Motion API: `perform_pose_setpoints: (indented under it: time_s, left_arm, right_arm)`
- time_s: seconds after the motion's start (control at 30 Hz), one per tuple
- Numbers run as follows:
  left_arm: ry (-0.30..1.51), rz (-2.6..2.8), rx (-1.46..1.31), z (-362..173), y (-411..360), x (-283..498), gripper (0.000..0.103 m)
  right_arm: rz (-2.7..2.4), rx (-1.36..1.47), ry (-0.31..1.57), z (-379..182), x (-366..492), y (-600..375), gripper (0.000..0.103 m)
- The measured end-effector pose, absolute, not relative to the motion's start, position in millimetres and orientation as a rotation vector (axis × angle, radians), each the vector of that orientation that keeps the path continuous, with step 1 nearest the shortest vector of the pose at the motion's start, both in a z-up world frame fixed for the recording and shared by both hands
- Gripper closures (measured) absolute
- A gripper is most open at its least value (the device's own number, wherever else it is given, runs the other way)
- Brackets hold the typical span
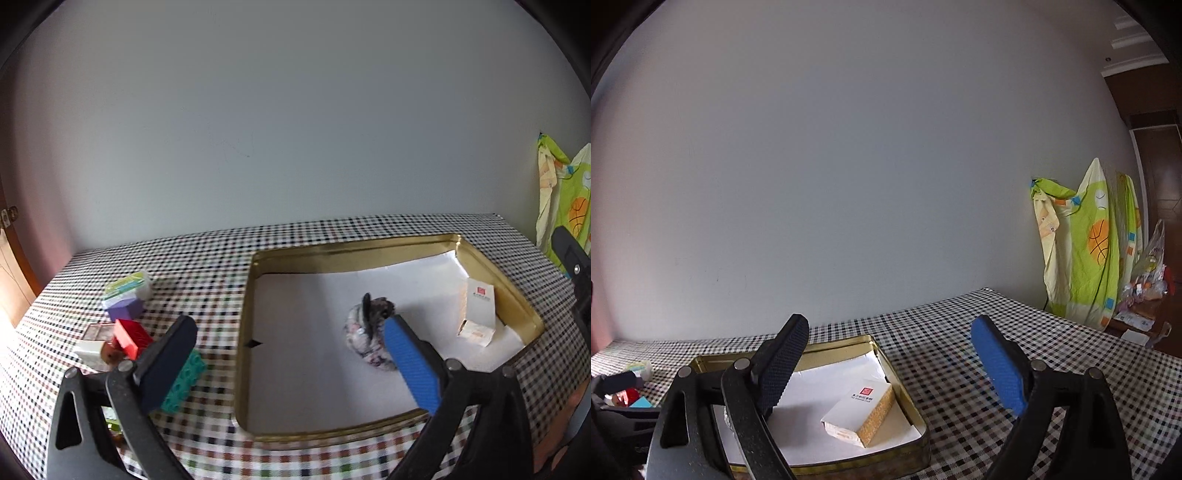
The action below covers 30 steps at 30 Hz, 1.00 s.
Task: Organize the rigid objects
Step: 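Withdraw both tools from the tray back toward the object pile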
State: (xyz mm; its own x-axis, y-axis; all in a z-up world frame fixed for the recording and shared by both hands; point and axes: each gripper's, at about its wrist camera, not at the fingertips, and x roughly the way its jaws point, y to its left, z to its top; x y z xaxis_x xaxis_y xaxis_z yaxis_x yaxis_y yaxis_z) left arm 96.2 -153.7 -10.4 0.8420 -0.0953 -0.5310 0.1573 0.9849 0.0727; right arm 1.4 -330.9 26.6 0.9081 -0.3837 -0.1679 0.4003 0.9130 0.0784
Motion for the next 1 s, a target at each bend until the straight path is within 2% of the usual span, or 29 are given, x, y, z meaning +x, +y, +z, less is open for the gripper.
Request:
perform_pose_setpoints:
  time_s: [0.37,1.0]
  left_arm:
    - [0.535,-0.076,0.125,-17,-123,87,0.001]
    - [0.565,-0.03,0.081,-28,-75,84,0.004]
  right_arm:
    - [-0.391,0.193,0.243,15,-5,-320,0.012]
    - [-0.305,0.242,0.258,10,-8,-270,0.012]
